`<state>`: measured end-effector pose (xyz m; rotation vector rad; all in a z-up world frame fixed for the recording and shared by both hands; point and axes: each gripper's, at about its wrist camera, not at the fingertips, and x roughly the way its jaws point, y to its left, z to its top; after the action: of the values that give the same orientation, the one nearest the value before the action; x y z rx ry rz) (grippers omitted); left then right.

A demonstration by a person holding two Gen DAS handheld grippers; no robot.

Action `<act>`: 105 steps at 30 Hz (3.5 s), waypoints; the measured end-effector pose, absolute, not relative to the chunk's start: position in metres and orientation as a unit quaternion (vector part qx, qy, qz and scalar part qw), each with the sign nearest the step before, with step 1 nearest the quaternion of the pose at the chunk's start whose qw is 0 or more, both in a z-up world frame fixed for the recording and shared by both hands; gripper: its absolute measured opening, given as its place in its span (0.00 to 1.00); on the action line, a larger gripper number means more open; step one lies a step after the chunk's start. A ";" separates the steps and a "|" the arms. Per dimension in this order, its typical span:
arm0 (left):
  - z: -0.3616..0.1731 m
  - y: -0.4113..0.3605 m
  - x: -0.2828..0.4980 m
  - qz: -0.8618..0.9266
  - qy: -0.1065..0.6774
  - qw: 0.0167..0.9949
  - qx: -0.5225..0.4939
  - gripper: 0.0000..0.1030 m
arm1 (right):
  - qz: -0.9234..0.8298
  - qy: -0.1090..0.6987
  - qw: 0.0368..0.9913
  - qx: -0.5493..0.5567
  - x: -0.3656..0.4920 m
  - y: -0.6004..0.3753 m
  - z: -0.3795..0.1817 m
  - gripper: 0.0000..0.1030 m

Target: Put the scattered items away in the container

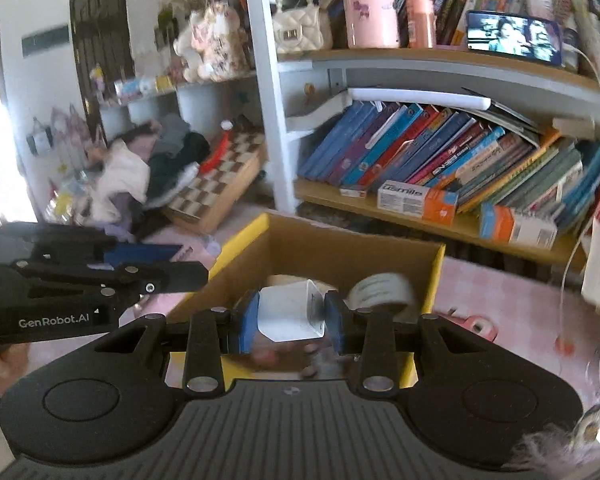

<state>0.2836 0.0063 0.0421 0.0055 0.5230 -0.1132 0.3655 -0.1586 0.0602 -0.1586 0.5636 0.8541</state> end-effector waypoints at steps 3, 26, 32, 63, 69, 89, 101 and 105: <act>0.030 0.004 0.307 -0.058 0.292 0.954 0.015 0.22 | 0.406 0.293 0.856 -0.127 0.393 -0.143 0.049 0.32; -0.022 -0.007 0.372 -0.079 0.415 0.906 0.029 0.23 | 0.466 0.336 0.737 -0.356 0.455 -0.094 -0.011 0.32; -0.010 -0.002 0.365 -0.069 0.390 0.918 0.021 0.26 | 0.471 0.327 0.750 -0.329 0.460 -0.097 -0.002 0.37; 0.060 0.007 0.139 0.007 0.233 0.972 -0.014 0.64 | 0.323 0.322 0.889 -0.047 0.248 -0.180 0.058 0.55; 0.040 0.001 0.093 0.048 0.242 0.969 -0.012 0.73 | 0.268 0.306 0.912 -0.055 0.187 -0.185 0.032 0.70; 0.002 -0.032 0.026 0.077 0.260 0.963 -0.003 0.83 | 0.183 0.307 0.933 -0.037 0.091 -0.223 -0.012 0.84; 0.002 -0.049 0.028 0.078 0.263 0.961 0.021 0.84 | 0.192 0.311 0.930 -0.043 0.091 -0.225 -0.012 0.92; 0.000 -0.055 0.027 0.074 0.262 0.962 0.025 0.87 | 0.192 0.307 0.931 -0.049 0.087 -0.226 -0.011 0.94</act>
<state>0.0272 -0.0546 -0.0003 0.0516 0.5316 0.1491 0.0873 -0.2265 -0.0114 -0.1009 0.6295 0.3934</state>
